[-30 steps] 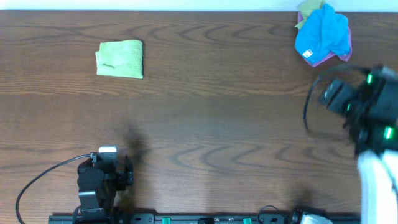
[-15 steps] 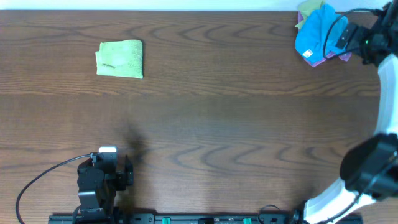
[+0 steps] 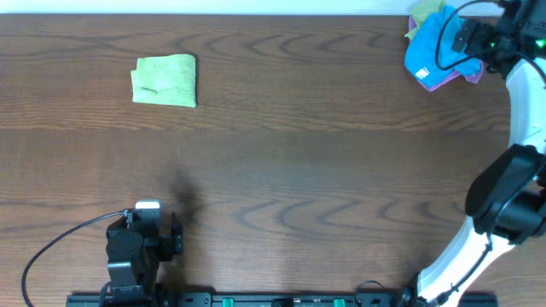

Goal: Fold the cloth
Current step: 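Reach the right gripper to the cloth pile and grasp the blue cloth, then pull the blue cloth from the pile toward table center with right gripper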

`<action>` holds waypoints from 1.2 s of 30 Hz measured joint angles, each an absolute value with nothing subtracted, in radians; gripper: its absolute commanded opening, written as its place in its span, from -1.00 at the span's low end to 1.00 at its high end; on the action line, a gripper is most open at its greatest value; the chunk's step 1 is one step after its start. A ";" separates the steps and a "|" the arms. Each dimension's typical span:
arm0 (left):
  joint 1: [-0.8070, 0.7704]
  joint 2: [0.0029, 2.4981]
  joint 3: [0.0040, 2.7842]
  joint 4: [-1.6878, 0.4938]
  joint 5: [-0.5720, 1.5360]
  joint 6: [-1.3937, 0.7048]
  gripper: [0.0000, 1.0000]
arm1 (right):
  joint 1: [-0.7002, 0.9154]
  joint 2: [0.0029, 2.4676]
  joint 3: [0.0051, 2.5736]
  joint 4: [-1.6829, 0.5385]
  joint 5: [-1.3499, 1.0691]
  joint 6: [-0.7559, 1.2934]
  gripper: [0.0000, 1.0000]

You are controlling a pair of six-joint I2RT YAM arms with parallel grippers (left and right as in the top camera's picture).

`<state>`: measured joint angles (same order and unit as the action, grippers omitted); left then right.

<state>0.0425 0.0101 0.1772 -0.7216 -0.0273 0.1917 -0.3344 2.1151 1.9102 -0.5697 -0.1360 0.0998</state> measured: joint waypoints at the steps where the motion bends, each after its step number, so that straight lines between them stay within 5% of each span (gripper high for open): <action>1: 0.043 0.010 0.177 -0.722 -0.027 0.192 0.90 | -0.334 2.134 1.916 -0.540 -0.138 0.097 0.98; 16: 0.043 0.010 0.177 -0.722 -0.027 0.192 0.90 | -0.333 2.381 1.917 -0.270 -0.182 0.157 0.85; 19: 0.043 0.010 0.177 -0.722 -0.027 0.192 0.91 | -0.331 2.386 1.917 -0.264 -0.194 0.168 0.49; 24: 0.043 0.010 0.177 -0.722 -0.027 0.192 0.90 | -0.318 2.417 1.917 -0.269 -0.204 0.181 -0.57; 27: 0.043 0.010 0.177 -0.722 -0.027 0.192 0.90 | -0.315 2.423 1.917 -0.270 -0.204 0.176 -0.97; 36: 0.043 0.010 0.177 -0.722 -0.027 0.192 0.91 | -0.296 2.268 1.917 -0.442 -0.205 0.132 -0.97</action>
<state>0.0425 0.0101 0.1772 -0.7216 -0.0273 0.1917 -0.2962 2.2677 1.9175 -0.4416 -0.2054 0.1322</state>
